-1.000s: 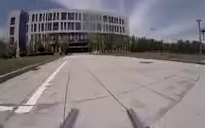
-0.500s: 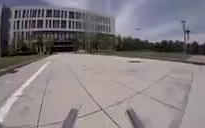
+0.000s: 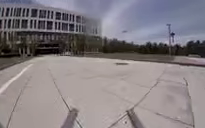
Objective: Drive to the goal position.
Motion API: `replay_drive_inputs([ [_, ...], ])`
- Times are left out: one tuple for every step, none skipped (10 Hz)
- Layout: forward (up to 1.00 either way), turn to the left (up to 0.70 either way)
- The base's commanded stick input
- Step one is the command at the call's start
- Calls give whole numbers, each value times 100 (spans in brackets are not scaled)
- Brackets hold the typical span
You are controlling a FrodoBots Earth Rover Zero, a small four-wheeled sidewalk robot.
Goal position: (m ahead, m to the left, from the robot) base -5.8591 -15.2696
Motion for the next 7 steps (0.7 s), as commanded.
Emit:
replay_drive_inputs([
  [100, -40],
  [100, -40],
  [100, -40],
  [100, -40],
  [100, -40],
  [100, -40],
  [100, -40],
])
